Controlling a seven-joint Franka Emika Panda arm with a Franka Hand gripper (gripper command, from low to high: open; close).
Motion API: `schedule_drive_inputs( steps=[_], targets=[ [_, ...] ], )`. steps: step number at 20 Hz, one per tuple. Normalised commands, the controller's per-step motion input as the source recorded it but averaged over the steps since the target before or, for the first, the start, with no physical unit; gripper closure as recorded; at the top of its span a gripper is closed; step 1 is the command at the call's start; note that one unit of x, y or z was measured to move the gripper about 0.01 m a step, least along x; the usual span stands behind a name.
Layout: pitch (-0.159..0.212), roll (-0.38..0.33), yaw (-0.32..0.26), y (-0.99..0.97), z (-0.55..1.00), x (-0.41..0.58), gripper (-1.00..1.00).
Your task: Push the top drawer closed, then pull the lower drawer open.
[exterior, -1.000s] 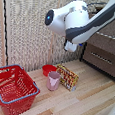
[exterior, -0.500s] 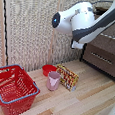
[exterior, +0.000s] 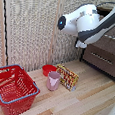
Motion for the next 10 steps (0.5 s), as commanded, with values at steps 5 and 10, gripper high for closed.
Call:
schedule_drive_inputs(
  steps=[5,10],
  targets=[
    [-0.113,-0.088,0.003,-0.47,0.07,0.0,-1.0],
    [-0.019,-0.022,0.012,-0.47,0.09,0.036,1.0]
  ],
)
